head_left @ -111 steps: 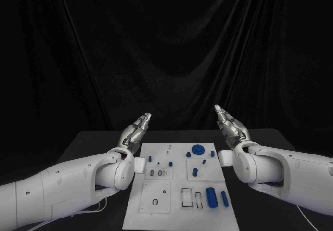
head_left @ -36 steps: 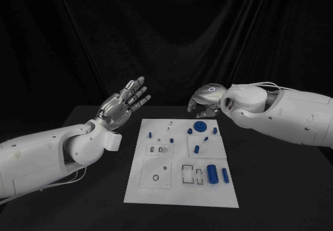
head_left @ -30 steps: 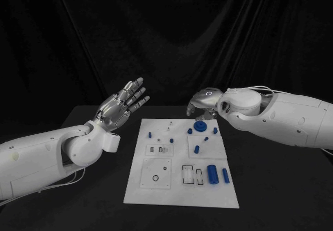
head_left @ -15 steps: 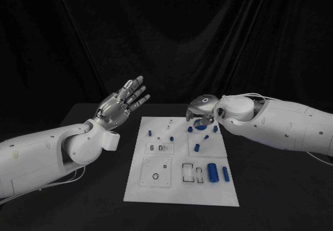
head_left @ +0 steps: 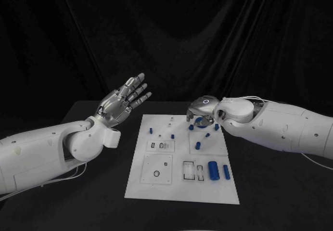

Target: Assemble the parts on the task board

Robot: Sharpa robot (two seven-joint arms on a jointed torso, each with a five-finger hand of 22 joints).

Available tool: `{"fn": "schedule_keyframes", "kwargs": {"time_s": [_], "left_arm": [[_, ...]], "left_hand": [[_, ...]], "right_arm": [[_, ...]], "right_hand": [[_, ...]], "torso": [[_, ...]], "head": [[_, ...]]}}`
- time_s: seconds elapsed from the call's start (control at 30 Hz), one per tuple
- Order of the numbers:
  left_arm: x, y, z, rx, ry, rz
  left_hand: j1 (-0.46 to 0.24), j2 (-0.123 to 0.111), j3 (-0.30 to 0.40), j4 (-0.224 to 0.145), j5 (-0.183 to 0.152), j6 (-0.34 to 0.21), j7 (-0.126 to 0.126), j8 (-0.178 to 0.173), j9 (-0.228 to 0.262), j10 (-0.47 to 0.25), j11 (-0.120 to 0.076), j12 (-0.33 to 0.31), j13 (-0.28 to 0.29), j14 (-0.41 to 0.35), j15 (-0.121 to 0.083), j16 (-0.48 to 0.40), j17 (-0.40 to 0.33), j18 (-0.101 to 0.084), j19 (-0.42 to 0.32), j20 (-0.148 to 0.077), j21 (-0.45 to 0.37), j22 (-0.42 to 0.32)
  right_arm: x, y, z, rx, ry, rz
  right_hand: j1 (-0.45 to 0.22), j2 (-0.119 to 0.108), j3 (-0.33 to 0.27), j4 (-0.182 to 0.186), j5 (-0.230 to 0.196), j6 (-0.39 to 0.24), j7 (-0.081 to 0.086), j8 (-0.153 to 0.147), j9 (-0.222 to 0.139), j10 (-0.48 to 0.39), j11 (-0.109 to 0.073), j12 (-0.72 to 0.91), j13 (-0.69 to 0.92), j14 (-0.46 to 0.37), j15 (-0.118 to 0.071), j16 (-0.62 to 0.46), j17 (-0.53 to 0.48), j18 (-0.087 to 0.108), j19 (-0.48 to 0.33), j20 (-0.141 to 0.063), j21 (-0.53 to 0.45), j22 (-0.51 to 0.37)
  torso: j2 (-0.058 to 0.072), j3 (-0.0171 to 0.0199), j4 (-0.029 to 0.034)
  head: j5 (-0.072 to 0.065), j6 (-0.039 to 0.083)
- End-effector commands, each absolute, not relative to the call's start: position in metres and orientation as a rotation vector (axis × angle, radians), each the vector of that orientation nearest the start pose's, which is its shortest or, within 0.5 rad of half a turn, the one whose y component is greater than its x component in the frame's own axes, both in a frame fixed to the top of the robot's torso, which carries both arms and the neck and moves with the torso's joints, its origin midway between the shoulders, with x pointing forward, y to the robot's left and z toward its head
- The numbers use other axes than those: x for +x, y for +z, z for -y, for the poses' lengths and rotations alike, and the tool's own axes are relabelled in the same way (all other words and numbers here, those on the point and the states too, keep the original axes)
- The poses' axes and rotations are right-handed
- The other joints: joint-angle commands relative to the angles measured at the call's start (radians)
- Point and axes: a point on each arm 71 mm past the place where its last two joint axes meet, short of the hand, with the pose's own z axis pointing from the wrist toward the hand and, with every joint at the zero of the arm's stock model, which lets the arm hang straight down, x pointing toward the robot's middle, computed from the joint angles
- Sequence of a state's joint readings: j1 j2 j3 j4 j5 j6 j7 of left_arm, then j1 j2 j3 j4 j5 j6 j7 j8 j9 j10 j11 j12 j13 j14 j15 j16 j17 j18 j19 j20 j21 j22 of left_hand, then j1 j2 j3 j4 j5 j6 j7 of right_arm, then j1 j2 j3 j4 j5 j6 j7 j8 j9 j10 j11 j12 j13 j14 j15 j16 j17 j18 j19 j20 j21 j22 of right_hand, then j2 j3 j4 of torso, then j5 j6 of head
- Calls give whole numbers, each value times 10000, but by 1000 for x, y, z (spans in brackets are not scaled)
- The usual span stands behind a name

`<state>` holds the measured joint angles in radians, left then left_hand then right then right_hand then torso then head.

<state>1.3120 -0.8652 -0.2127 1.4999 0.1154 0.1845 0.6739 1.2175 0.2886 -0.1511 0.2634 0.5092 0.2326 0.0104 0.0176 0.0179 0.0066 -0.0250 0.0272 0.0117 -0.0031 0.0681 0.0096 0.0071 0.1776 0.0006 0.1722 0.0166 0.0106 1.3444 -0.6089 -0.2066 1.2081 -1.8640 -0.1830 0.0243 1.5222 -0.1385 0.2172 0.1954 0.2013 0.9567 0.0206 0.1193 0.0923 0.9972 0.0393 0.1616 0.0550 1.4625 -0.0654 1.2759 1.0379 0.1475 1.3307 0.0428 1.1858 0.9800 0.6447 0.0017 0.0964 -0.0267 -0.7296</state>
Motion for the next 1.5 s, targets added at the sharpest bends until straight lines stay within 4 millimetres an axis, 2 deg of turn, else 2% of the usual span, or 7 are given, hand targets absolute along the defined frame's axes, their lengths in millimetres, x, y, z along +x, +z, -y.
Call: {"fn": "schedule_keyframes", "kwargs": {"time_s": [0.03,0.37,0.5,0.77,0.9,1.43,1.5], "left_arm": [[479,-162,-213,-9471,-21309,-13305],[479,-162,-212,-9478,-21356,-13418],[480,-163,-212,-9475,-21387,-13453],[480,-163,-212,-9483,-21395,-13498],[480,-163,-212,-9490,-21391,-13527],[480,-164,-212,-9500,-21431,-13649],[480,-164,-212,-9505,-21433,-13672]], "left_hand": [[138,13,183,6,138,94,-25,166,140,-62,8,213,-14,31,81,-96,-71,-38,-6,83,-166,-106],[188,15,255,-18,189,132,5,172,146,-60,47,223,-11,31,110,-96,-71,-26,-6,124,-166,-106],[202,13,276,-25,208,137,13,174,147,-60,57,223,-11,31,119,-96,-71,-22,-6,140,-166,-106],[210,12,286,-29,218,142,16,174,147,-60,61,225,-11,31,124,-96,-71,-20,-6,147,-166,-106],[217,10,297,-34,228,152,20,176,149,-60,66,226,-11,31,127,-96,-71,-18,-6,155,-166,-106],[254,15,368,-50,276,252,65,196,164,-59,105,232,-10,31,160,-96,-71,-6,-6,207,-166,-106],[262,17,388,-53,289,271,77,201,166,-58,118,241,-8,31,170,-96,-71,-4,-6,218,-166,-106]], "right_arm": [[539,-189,162,-7856,3551,-15550],[543,-197,162,-7802,3411,-15724],[544,-202,163,-7786,3356,-15825],[546,-208,164,-7779,3304,-15932],[546,-209,164,-7817,3331,-15976],[547,-216,162,-7843,3366,-16029],[547,-217,162,-7838,3363,-16043]], "right_hand": [[-25,-353,488,-76,122,-137,-111,-185,80,100,-21,-256,103,254,-1,206,104,-270,-102,17,195,178],[-36,-365,544,-117,126,-262,-216,-281,56,-13,-24,-383,107,249,0,206,123,-274,-125,23,212,252],[-71,-362,553,-110,122,-215,-159,-265,67,-4,-21,-397,114,251,1,208,126,-283,-112,23,242,310],[-195,-406,509,-80,-98,-218,-148,-290,70,39,-20,-416,128,251,4,205,125,-286,-117,28,254,356],[-229,-425,488,-74,-150,-218,-149,-296,71,47,-24,-421,132,249,4,199,116,-284,-122,28,251,360],[-216,-409,507,-110,-114,-103,-145,-252,106,112,-43,-419,146,249,-6,208,146,-298,-114,25,287,453],[-172,-384,562,-148,17,9,-108,-206,140,155,-43,-421,150,249,-8,208,153,-301,-119,22,293,488]], "torso": [[-4,-4,1],[-2,-6,-1],[4,-10,4],[9,-9,-12],[4,-13,4],[-6,-23,-16],[-7,-24,-15]], "head": [[30,-40],[46,-111],[54,-134],[96,-189],[87,-212],[56,-286],[57,-293]]}}
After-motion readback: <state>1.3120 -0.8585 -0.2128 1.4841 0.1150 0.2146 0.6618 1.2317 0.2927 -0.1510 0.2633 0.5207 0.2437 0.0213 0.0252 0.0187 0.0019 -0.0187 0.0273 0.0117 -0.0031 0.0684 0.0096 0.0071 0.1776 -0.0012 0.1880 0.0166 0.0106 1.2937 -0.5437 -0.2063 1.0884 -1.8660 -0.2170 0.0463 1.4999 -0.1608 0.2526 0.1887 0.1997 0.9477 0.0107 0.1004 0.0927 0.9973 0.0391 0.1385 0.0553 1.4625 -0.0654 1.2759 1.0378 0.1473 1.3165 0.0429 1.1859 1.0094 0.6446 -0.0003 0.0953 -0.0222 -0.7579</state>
